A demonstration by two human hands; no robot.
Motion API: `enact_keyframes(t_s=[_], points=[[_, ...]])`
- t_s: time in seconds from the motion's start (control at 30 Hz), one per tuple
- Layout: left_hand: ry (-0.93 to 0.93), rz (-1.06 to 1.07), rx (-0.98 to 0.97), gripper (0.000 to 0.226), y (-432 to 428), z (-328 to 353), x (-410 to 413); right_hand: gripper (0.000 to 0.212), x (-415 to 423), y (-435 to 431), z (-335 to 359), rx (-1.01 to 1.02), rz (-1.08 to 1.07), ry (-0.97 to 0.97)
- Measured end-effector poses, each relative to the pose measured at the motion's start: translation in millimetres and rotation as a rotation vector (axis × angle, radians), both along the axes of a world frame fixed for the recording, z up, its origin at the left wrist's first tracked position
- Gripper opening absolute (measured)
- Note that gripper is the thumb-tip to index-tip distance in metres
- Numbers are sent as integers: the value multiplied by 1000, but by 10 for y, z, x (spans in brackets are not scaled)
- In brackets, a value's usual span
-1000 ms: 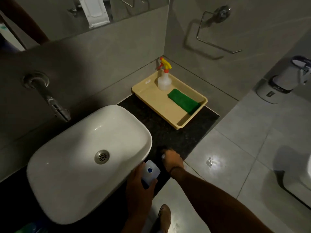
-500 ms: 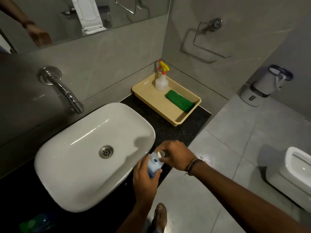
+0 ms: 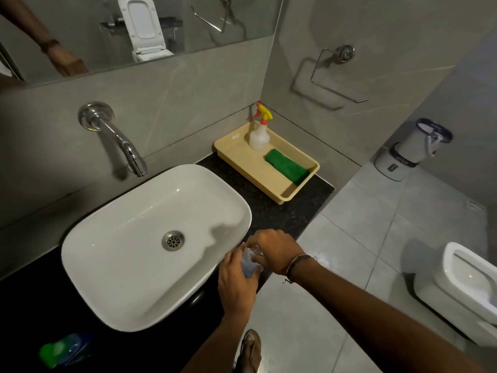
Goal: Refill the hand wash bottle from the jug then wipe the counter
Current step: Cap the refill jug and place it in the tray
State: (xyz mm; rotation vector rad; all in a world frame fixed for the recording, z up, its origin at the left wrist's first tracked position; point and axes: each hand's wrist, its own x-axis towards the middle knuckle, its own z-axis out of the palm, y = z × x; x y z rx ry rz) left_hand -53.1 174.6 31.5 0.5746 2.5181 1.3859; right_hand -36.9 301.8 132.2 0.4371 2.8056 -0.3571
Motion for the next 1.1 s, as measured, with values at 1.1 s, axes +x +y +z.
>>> enact_keyframes(t_s=[1.1], points=[[8, 15, 31, 73, -12, 19, 22, 41, 26, 41, -165, -10, -26, 0]])
